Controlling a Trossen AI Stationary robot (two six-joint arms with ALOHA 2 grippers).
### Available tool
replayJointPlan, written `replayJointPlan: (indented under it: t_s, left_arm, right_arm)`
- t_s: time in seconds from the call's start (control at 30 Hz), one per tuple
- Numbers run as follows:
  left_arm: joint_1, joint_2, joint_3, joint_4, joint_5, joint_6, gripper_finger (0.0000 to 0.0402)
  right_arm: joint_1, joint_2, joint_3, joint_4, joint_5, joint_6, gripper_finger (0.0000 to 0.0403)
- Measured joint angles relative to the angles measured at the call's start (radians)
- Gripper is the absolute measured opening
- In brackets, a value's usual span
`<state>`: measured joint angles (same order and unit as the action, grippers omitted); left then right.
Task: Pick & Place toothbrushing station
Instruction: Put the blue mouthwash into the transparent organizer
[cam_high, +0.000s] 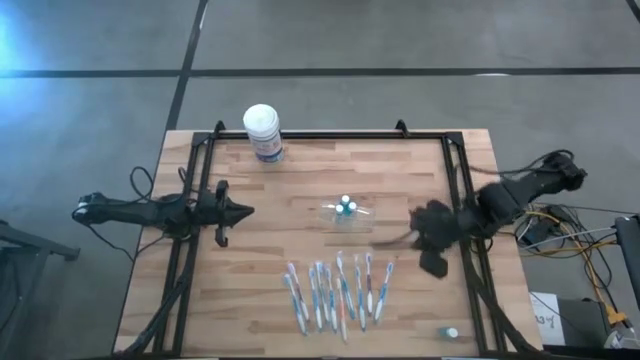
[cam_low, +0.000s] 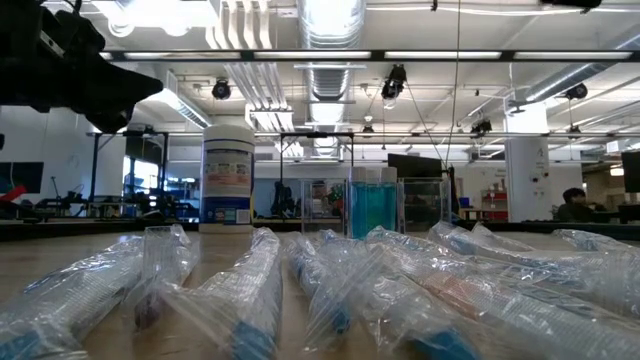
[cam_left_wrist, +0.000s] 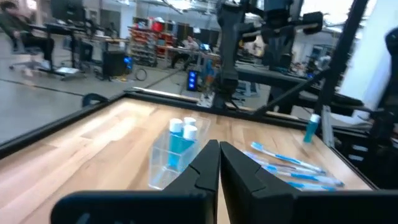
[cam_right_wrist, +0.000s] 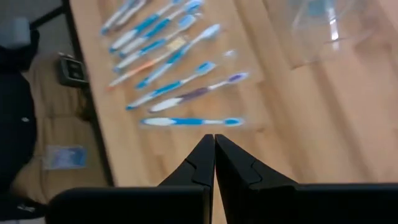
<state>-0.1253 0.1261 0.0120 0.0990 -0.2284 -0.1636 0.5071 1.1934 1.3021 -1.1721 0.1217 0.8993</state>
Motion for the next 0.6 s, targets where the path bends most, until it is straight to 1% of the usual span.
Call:
replayJointPlan:
  t_s: [0.1,0.2,0.3,0.37,0.43,0.5,0.6]
  left_arm:
    - [0.000,0.000,0.000,-0.014,0.053,-0.003,0.0011]
    - [0.000,0.000,0.000,-0.025,0.098,-0.019,0.0009]
    - [0.000,0.000,0.000,-0.041,0.133,-0.029,0.0008]
    - [0.000,0.000,0.000,-0.052,0.161,-0.031,0.0011]
    - [0.000,0.000,0.000,-0.061,0.183,-0.032,0.0013]
    - [0.000,0.001,0.000,-0.068,0.200,-0.032,0.0015]
    - [0.000,0.001,0.000,-0.076,0.212,-0.029,0.0016]
  right_arm:
    - [0.131,0.059,0.049,-0.002,0.079,0.181,0.0011]
    - [0.238,0.125,0.085,-0.002,0.097,0.363,0.0011]
    - [0.318,0.200,0.105,-0.003,0.111,0.537,0.0011]
    - [0.352,0.251,0.122,-0.006,0.107,0.637,0.0015]
    - [0.370,0.301,0.148,-0.008,0.095,0.697,0.0026]
    - [0.381,0.345,0.179,-0.007,0.087,0.733,0.0044]
    - [0.386,0.397,0.227,-0.012,0.083,0.804,0.0081]
